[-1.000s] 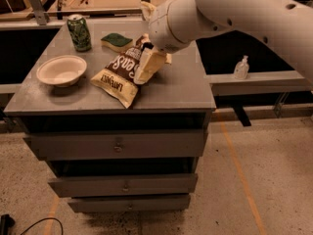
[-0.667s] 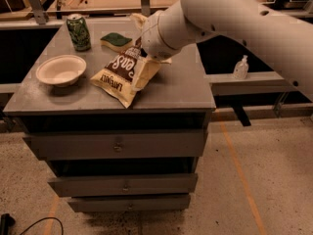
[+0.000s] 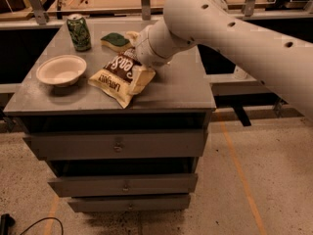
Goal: Pick brown chip bag
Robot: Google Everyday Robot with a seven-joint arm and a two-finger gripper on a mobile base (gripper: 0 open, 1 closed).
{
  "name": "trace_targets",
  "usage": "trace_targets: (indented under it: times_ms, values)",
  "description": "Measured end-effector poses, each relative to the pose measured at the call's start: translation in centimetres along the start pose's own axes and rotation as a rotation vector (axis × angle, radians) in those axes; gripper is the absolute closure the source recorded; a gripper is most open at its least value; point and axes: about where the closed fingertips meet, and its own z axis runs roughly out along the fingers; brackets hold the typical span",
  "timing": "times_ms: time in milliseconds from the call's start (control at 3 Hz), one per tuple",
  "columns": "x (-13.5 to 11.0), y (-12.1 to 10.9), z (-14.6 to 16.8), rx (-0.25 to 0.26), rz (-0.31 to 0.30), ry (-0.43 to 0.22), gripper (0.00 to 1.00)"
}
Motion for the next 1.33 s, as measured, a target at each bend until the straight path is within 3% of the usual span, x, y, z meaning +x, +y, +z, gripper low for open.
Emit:
trace_targets:
  times_ms: [333, 667, 1000, 1333]
  values:
    - [-1.0, 0.4, 2.1, -0.014, -0.012, -0.051, 0.49]
    - [-1.8, 0.8, 2.9, -0.022, -0.013, -0.082, 0.73]
    - [-1.7, 0.8, 2.7, -0.013, 0.008, -0.067, 0.96]
    - [0.5, 0.0, 0.0, 0.071, 0.107, 0.005, 1.0]
